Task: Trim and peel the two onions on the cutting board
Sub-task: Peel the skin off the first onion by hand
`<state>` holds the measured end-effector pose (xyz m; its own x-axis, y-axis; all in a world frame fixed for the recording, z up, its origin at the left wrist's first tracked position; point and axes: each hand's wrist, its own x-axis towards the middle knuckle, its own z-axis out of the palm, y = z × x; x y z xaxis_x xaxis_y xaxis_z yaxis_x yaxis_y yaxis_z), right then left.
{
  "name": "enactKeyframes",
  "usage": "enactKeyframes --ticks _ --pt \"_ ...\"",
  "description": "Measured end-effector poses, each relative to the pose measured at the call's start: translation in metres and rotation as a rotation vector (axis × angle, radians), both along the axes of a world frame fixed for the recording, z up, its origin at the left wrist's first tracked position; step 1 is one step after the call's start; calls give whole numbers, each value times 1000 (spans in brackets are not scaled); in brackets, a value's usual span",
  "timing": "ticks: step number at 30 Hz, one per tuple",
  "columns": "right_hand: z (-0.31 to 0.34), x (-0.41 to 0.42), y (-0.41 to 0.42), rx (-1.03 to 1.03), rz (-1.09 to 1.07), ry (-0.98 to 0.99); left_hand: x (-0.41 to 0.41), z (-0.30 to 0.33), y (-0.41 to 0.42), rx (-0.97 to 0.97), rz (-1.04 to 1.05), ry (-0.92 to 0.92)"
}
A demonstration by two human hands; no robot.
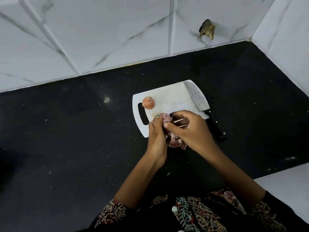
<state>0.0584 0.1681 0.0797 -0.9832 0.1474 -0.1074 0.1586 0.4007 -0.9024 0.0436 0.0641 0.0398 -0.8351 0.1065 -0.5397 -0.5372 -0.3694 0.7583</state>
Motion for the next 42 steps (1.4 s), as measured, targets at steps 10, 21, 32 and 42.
enactKeyframes --ticks 10,21,32,42 --pt "-4 -6 9 0 -12 16 -1 -3 -2 -42 -28 31" --pt "-9 3 9 -175 -37 7 -4 -5 -1 22 4 7" --pt "-20 0 19 -174 -201 -51 -4 -3 -3 12 -52 -23" --pt "-8 1 13 -85 -3 3 -4 -7 -3 -38 -47 28"
